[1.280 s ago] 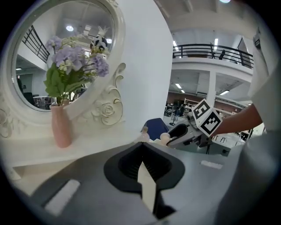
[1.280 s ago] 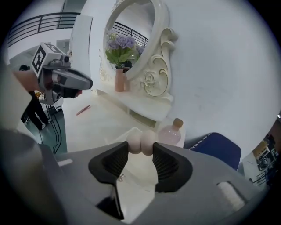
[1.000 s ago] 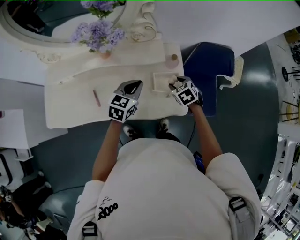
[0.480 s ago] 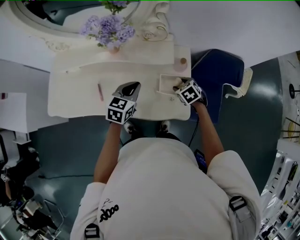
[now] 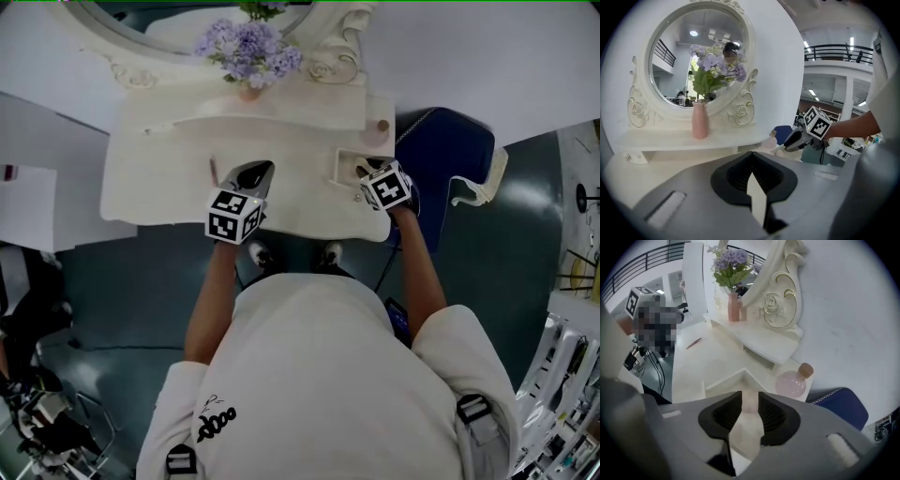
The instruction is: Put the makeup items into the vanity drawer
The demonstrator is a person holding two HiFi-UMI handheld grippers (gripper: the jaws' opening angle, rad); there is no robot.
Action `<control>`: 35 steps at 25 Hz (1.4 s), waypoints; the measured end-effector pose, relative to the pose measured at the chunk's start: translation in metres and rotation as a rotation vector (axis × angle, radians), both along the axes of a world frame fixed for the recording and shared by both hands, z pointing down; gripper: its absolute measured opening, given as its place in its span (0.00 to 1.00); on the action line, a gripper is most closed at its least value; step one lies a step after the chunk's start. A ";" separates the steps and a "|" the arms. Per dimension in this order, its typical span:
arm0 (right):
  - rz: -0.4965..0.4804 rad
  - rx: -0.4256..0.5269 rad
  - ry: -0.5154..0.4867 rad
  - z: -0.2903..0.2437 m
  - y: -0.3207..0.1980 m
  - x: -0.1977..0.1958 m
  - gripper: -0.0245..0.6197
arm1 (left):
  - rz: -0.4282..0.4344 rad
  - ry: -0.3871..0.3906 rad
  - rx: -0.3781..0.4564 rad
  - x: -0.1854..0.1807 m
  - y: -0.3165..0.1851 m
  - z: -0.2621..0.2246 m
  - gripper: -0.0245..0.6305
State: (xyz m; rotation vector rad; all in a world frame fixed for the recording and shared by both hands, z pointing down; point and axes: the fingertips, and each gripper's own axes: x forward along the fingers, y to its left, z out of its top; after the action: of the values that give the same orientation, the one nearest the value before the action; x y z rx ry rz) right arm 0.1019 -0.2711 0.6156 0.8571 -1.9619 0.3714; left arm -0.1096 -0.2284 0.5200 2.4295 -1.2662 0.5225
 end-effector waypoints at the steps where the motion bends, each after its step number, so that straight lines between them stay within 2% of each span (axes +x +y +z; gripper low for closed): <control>1: 0.004 0.003 -0.010 -0.004 0.000 -0.007 0.20 | -0.014 0.004 0.000 -0.009 0.001 0.000 0.07; 6: -0.001 0.026 -0.037 -0.021 0.000 -0.056 0.04 | -0.092 0.013 -0.004 -0.059 0.007 0.002 0.07; 12: -0.101 0.018 -0.056 -0.025 0.013 -0.132 0.04 | -0.189 0.012 -0.024 -0.116 0.013 0.010 0.07; 17: -0.118 -0.018 -0.103 -0.020 0.024 -0.183 0.04 | -0.257 -0.048 -0.089 -0.157 0.017 0.035 0.07; 19: -0.119 -0.026 -0.115 -0.018 0.028 -0.200 0.04 | -0.256 -0.054 -0.115 -0.168 0.018 0.047 0.16; 25: -0.104 -0.034 -0.172 -0.017 0.041 -0.238 0.04 | -0.264 -0.034 -0.203 -0.187 0.018 0.083 0.19; 30: -0.033 -0.027 -0.221 -0.019 0.045 -0.254 0.04 | -0.258 -0.018 -0.288 -0.184 0.015 0.116 0.24; 35: 0.045 -0.045 -0.282 -0.020 0.049 -0.255 0.04 | -0.294 -0.005 -0.338 -0.182 0.007 0.142 0.24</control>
State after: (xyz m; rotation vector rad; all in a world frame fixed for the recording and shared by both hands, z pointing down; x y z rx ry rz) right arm -0.1531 -0.2221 0.5956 0.8577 -2.1857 0.5873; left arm -0.2915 -0.2212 0.6618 1.9285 -1.3804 0.6018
